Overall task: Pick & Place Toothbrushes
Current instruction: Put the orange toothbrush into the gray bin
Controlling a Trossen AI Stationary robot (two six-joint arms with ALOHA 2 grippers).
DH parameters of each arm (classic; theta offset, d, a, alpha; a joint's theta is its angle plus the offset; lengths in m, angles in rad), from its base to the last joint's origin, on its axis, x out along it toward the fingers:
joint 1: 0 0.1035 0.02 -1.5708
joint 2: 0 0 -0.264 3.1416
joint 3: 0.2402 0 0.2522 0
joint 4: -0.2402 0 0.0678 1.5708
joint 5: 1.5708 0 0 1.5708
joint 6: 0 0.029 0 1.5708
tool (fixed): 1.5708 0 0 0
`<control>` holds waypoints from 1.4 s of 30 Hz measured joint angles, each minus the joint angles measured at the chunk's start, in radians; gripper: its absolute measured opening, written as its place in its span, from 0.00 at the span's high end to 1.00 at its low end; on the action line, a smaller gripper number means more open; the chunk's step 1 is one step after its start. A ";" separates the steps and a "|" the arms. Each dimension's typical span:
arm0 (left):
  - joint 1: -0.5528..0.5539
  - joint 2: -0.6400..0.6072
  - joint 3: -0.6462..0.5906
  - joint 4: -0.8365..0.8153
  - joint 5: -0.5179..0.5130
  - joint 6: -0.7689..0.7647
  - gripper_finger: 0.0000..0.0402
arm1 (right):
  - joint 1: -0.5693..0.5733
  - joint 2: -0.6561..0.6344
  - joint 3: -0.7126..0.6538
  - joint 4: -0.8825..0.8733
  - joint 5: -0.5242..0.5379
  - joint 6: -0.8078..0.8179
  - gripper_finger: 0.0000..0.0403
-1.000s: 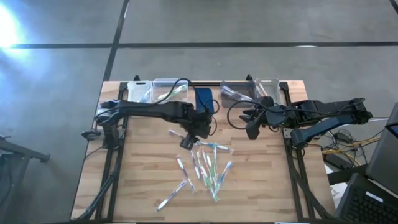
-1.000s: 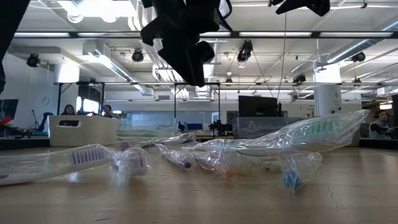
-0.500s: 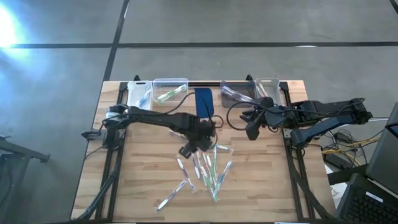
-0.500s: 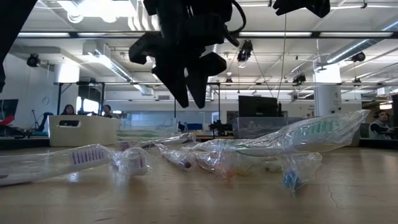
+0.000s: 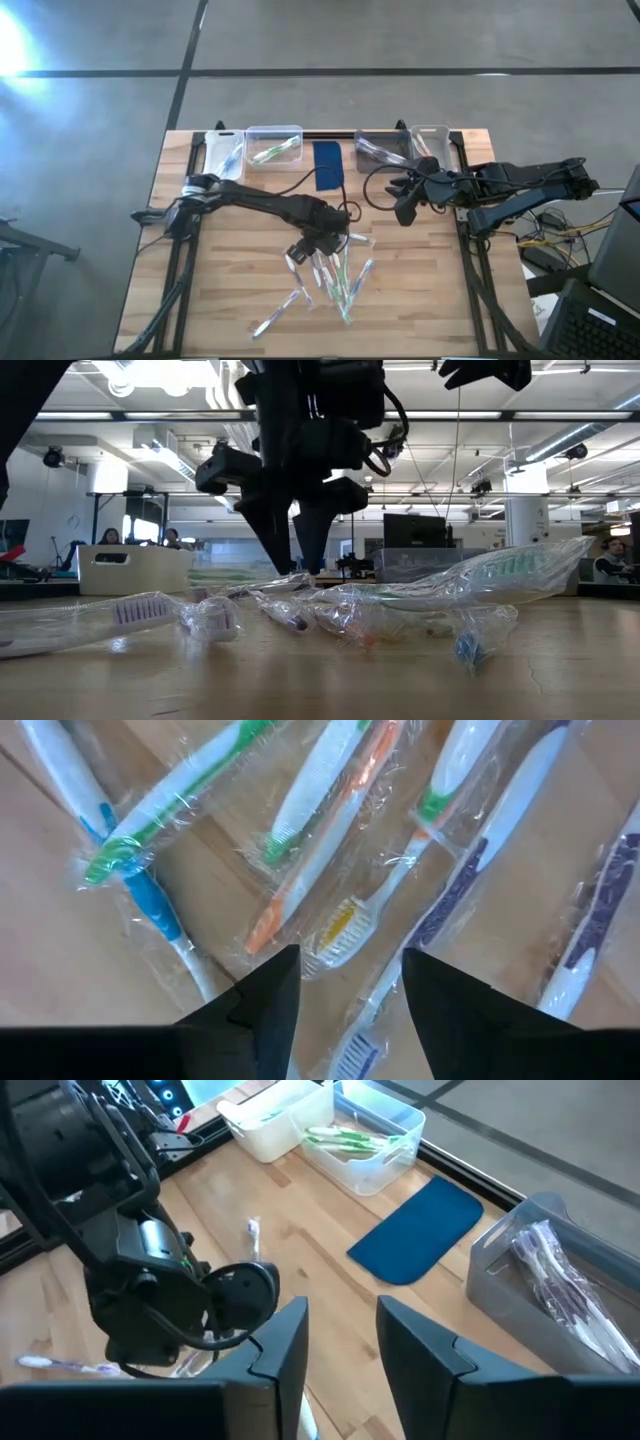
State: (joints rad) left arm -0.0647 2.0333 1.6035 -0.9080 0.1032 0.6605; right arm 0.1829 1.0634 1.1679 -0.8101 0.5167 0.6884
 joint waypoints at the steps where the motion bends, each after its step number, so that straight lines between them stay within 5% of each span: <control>1: 0.000 0.003 0.000 0.000 0.000 0.000 0.55 | 0.000 0.000 0.000 0.000 0.000 0.000 0.70; 25: -0.004 0.062 -0.003 -0.043 0.010 0.000 0.55 | 0.000 0.000 0.000 0.000 0.001 -0.003 0.60; 42: -0.031 0.060 0.010 -0.021 0.009 0.052 0.55 | 0.000 0.000 0.000 -0.001 0.001 -0.007 0.70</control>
State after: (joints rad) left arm -0.0956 2.0937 1.6131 -0.9285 0.1123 0.7129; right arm 0.1829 1.0634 1.1679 -0.8107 0.5179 0.6810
